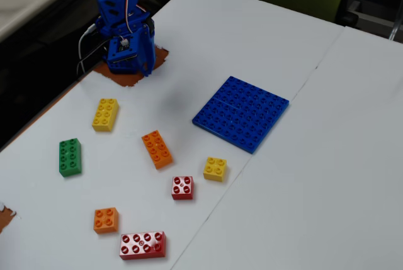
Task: Pick up the 2x4 orange block and go up the 8x8 blue block.
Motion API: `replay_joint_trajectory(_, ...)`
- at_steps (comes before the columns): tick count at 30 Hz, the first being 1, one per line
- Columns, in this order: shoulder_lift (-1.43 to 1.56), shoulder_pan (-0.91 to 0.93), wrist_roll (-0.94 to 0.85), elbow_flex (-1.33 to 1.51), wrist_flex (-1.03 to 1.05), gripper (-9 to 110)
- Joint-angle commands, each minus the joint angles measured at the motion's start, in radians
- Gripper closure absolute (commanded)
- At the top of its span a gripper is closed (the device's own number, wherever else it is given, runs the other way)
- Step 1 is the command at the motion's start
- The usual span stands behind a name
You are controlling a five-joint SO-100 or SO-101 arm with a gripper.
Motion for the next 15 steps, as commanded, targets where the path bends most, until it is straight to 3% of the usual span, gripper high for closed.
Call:
replay_joint_trajectory(1,-0.153,0.054,-0.104,-0.153,-0.025,101)
replay_joint_trajectory(8,-0.422,0.167,-0.319,-0.23,-0.192,101)
replay_joint_trajectory(15,-0.729,0.236,-0.462,-0.5,-0.149,101)
